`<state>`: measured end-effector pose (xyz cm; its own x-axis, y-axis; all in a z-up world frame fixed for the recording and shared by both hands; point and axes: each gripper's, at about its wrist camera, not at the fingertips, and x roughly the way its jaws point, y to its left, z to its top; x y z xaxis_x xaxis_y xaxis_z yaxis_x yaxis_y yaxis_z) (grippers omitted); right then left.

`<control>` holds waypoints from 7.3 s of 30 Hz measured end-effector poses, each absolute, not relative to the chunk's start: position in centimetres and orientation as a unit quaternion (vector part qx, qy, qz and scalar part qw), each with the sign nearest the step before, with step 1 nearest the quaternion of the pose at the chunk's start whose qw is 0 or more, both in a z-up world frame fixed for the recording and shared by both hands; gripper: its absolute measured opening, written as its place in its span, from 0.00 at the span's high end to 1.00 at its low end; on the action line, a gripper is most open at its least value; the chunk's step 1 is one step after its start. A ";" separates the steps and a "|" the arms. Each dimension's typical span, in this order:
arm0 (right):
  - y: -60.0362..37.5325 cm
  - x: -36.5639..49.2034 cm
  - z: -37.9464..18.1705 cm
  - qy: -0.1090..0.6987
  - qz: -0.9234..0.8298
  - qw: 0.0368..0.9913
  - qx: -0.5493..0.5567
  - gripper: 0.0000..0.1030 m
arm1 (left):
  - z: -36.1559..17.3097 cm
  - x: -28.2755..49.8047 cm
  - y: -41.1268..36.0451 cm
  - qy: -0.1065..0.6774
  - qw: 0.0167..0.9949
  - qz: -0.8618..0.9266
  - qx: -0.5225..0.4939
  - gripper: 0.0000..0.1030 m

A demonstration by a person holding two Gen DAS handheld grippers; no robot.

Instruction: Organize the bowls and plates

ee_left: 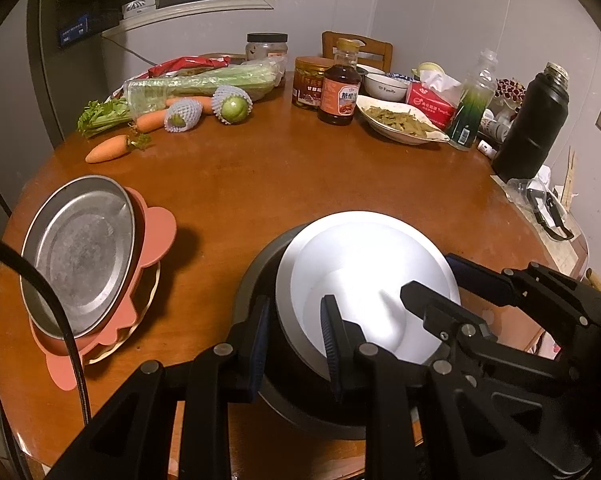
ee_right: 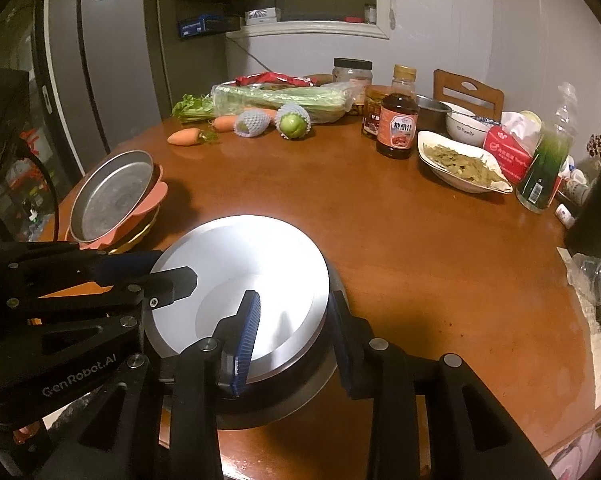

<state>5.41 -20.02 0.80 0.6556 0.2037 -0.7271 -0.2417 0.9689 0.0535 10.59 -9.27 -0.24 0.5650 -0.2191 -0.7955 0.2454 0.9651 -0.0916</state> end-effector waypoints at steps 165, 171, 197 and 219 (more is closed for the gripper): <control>-2.0 15.3 2.6 0.416 0.267 0.869 0.007 0.63 | 1.6 13.3 11.8 0.433 0.889 -0.027 -0.146 0.45; -1.7 15.6 1.7 0.418 0.259 0.871 -0.001 0.63 | 1.0 13.7 11.9 0.436 0.888 -0.026 -0.145 0.45; -1.7 15.2 1.6 0.400 0.240 0.884 -0.031 0.58 | 0.7 13.6 11.7 0.430 0.893 -0.018 -0.128 0.45; -3.1 14.5 2.4 0.395 0.236 0.888 -0.016 0.41 | 1.6 12.2 12.9 0.411 0.903 0.007 -0.121 0.28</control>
<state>14.47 -3.05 2.35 0.5758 0.4066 -0.7093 -0.4313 0.8881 0.1590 12.23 12.92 1.58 0.6620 -0.0879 -0.7444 -0.1116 0.9705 -0.2139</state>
